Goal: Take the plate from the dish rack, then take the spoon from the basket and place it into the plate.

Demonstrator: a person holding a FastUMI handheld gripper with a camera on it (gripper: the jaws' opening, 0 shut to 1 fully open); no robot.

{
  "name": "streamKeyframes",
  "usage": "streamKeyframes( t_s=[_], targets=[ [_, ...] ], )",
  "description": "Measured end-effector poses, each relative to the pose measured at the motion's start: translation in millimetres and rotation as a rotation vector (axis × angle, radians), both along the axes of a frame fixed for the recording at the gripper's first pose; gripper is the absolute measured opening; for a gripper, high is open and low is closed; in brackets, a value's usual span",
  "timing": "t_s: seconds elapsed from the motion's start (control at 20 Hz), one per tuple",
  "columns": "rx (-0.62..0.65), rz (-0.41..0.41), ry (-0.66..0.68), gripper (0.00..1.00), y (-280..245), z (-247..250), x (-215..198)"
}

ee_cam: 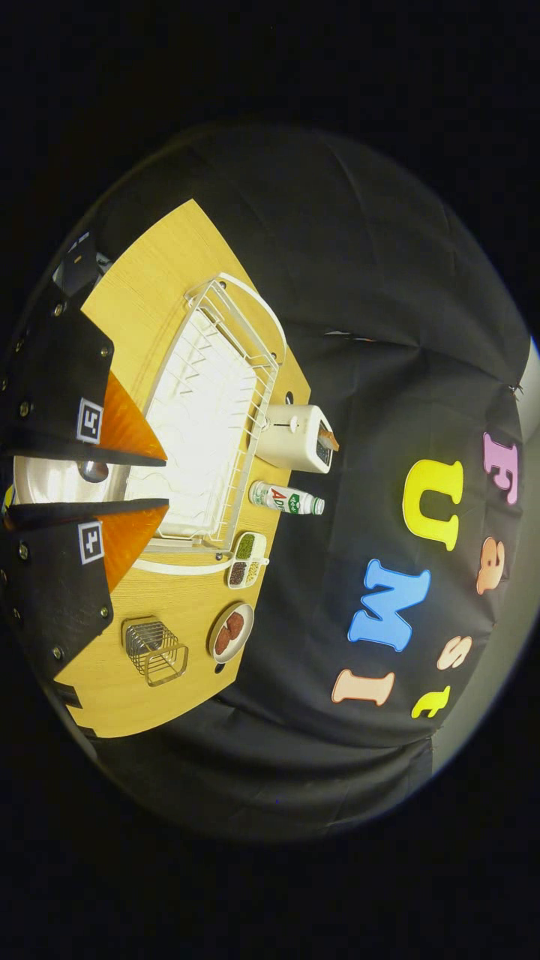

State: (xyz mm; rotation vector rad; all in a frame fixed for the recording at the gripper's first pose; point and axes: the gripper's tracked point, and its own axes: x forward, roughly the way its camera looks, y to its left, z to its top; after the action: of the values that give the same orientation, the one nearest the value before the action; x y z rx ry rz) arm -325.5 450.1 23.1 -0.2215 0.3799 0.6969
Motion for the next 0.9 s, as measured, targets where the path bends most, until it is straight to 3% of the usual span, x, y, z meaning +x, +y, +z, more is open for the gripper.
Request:
streamKeyframes(
  t_s=[0.3,0.9],
  targets=[
    [0.028,-0.017,-0.058,0.24,-6.9,29.7,5.7],
    [0.306,-0.18,-0.343,0.23,-66.7,222.1,52.5]
  ],
)
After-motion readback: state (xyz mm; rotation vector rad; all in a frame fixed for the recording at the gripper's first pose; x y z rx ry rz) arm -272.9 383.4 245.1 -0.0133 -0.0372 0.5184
